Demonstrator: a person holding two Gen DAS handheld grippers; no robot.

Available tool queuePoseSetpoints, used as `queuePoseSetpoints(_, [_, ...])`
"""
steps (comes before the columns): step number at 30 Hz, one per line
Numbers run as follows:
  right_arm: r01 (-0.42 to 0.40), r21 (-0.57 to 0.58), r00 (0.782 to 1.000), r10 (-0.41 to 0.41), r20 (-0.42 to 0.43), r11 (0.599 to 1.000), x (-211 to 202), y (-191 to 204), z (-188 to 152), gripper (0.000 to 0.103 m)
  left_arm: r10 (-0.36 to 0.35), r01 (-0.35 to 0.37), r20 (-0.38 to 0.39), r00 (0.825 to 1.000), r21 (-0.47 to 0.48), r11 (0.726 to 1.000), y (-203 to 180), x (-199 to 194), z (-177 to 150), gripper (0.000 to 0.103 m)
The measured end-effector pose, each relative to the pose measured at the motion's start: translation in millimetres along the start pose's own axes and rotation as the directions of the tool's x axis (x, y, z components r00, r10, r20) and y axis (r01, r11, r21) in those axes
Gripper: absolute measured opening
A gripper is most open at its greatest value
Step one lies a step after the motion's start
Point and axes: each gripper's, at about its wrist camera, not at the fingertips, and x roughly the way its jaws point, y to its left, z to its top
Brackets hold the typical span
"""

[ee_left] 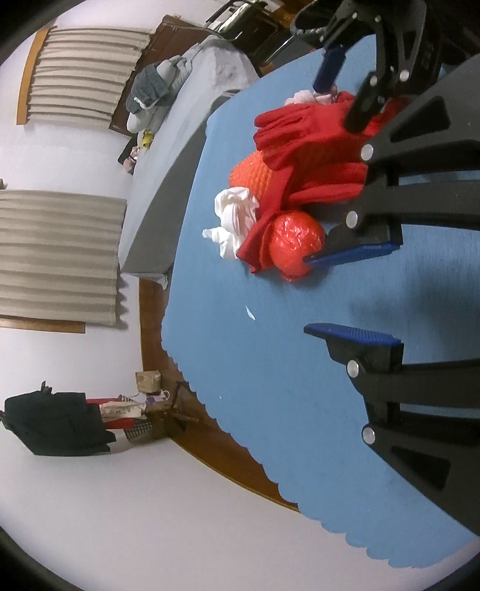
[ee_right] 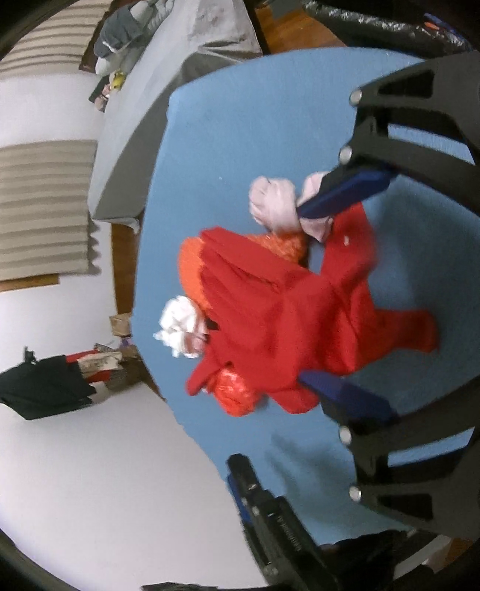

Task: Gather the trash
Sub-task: 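Grasp a red glove with the left tool from the pile, then grasp the other red glove with the right tool while the left tool holds its glove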

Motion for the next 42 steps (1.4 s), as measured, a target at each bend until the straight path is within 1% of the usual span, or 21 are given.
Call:
queuePoseSetpoints(1, [-0.006, -0.003, 1.000, 0.006, -0.011, 1.000, 1.9, 0.5, -0.6, 0.062, 0.000, 0.000, -0.002, 1.000, 0.001, 1.000, -0.4, 0.6, -0.7, 0.031])
queuePoseSetpoints(3, [-0.027, -0.011, 0.999, 0.026, -0.037, 1.000, 6.2, 1.2, -1.7, 0.036, -0.002, 0.002, -0.007, 1.000, -0.003, 1.000, -0.9, 1.6, -1.3, 0.031])
queuePoseSetpoints(4, [-0.043, -0.012, 0.998, 0.043, -0.048, 0.999, 7.3, 0.7, -2.1, 0.028, -0.004, 0.004, -0.007, 1.000, -0.003, 1.000, -0.9, 1.6, -1.3, 0.031])
queuePoseSetpoints(5, [-0.063, -0.012, 0.996, 0.062, -0.057, 0.998, 7.3, 0.0, -2.2, 0.014, -0.007, 0.007, -0.009, 1.000, -0.004, 1.000, -1.7, 2.0, -1.9, 0.031])
queuePoseSetpoints(8, [-0.083, -0.007, 0.996, 0.083, -0.043, 0.996, -0.7, -3.7, -1.5, 0.008, -0.014, 0.014, -0.011, 1.000, 0.006, 1.000, -6.8, 2.3, -2.3, 0.031])
queuePoseSetpoints(12, [-0.092, 0.006, 0.996, 0.092, 0.000, 0.996, -22.2, -12.3, 4.6, 0.007, -0.023, 0.023, -0.009, 1.000, 0.013, 1.000, -13.3, 1.3, -0.2, 0.031])
queuePoseSetpoints(16, [-0.085, 0.033, 0.995, 0.083, 0.055, 0.996, -47.4, -28.5, 13.1, 0.007, -0.038, 0.038, -0.007, 0.999, 0.022, 0.999, -22.0, 1.2, 3.3, 0.031])
queuePoseSetpoints(19, [-0.079, 0.051, 0.993, 0.074, 0.091, 0.996, -62.1, -41.1, 19.7, 0.007, -0.065, 0.065, -0.012, 0.998, 0.029, 0.997, -33.7, 4.7, 5.8, 0.031])
queuePoseSetpoints(20, [-0.073, 0.053, 0.993, 0.067, 0.101, 0.996, -66.0, -45.1, 21.2, 0.007, -0.072, 0.072, -0.014, 0.997, 0.031, 0.997, -36.7, 5.9, 6.8, 0.033])
queuePoseSetpoints(21, [-0.068, 0.057, 0.993, 0.062, 0.104, 0.996, -67.0, -48.8, 21.8, 0.007, -0.083, 0.084, -0.014, 0.996, 0.035, 0.996, -41.8, 7.8, 7.8, 0.036])
queuePoseSetpoints(28, [-0.044, 0.088, 0.994, 0.034, 0.107, 0.995, -65.6, -66.3, 23.1, 0.007, -0.147, 0.149, -0.035, 0.989, 0.057, 0.987, -73.8, 28.3, 17.7, 0.037])
queuePoseSetpoints(31, [-0.037, 0.097, 0.994, 0.027, 0.111, 0.995, -65.4, -70.9, 23.5, 0.007, -0.157, 0.159, -0.040, 0.987, 0.057, 0.986, -79.7, 36.9, 21.5, 0.039])
queuePoseSetpoints(34, [-0.037, 0.098, 0.994, 0.026, 0.108, 0.994, -63.2, -72.8, 23.2, 0.007, -0.159, 0.162, -0.061, 0.985, 0.058, 0.985, -85.3, 48.9, 23.6, 0.038])
queuePoseSetpoints(35, [-0.037, 0.099, 0.994, 0.027, 0.106, 0.994, -62.4, -72.5, 23.5, 0.007, -0.158, 0.163, -0.079, 0.984, 0.058, 0.985, -87.3, 55.5, 22.8, 0.037])
queuePoseSetpoints(36, [-0.039, 0.100, 0.994, 0.028, 0.105, 0.994, -61.5, -72.1, 23.4, 0.007, -0.160, 0.165, -0.088, 0.983, 0.057, 0.985, -88.3, 59.1, 22.7, 0.029])
queuePoseSetpoints(37, [-0.041, 0.099, 0.994, 0.030, 0.105, 0.994, -61.8, -72.1, 23.7, 0.007, -0.168, 0.174, -0.104, 0.980, 0.052, 0.983, -88.8, 64.1, 21.2, 0.023])
queuePoseSetpoints(38, [-0.043, 0.096, 0.994, 0.033, 0.104, 0.994, -61.6, -71.3, 23.8, 0.007, -0.175, 0.181, -0.112, 0.978, 0.045, 0.983, -88.0, 66.2, 20.4, 0.013])
queuePoseSetpoints(39, [-0.045, 0.092, 0.994, 0.035, 0.105, 0.995, -62.3, -71.1, 24.6, 0.007, -0.191, 0.196, -0.116, 0.975, 0.032, 0.980, -86.3, 67.6, 19.1, 0.007])
queuePoseSetpoints(42, [-0.049, 0.070, 0.993, 0.041, 0.108, 0.996, -64.5, -68.2, 26.0, 0.007, -0.190, 0.192, -0.086, 0.978, 0.018, 0.981, -82.7, 61.0, 18.6, 0.005])
